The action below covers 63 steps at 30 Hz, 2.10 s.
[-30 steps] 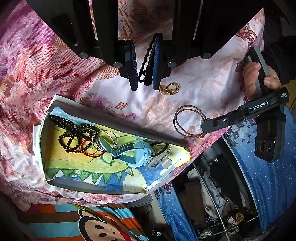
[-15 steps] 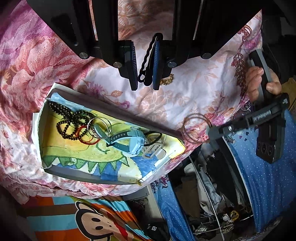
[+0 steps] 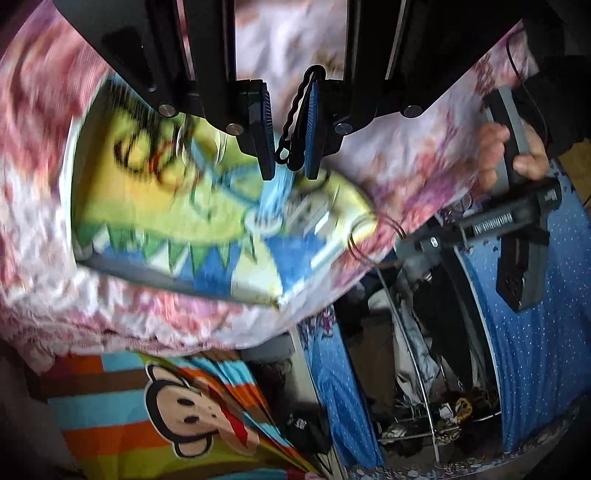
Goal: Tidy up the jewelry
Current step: 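Lift both items, carry them into the tray and open both tools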
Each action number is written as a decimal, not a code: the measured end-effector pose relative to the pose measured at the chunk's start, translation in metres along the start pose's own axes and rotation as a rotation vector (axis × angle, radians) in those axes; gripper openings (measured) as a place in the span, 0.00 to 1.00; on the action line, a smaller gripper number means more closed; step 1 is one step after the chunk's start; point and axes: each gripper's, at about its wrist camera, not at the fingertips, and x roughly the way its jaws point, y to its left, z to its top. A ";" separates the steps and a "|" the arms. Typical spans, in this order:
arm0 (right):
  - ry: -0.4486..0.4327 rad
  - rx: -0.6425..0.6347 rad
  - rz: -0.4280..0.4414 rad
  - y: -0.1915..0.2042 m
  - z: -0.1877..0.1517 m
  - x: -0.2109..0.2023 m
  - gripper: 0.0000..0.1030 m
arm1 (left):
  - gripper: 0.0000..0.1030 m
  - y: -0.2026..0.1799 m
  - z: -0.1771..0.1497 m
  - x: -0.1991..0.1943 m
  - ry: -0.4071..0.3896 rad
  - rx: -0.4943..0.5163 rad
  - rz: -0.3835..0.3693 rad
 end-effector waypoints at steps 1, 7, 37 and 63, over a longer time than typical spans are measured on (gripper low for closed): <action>-0.007 -0.001 -0.003 -0.001 0.007 0.004 0.14 | 0.28 0.000 0.003 0.005 0.000 -0.001 0.001; -0.032 0.053 -0.024 -0.019 0.045 0.036 0.14 | 0.28 0.004 0.026 0.050 0.005 -0.008 0.007; 0.031 0.411 -0.170 -0.035 0.090 0.172 0.14 | 0.28 0.054 0.087 0.169 0.175 -0.064 0.033; -0.004 0.579 -0.125 -0.026 0.069 0.189 0.33 | 0.28 0.081 0.088 0.171 0.176 -0.159 -0.098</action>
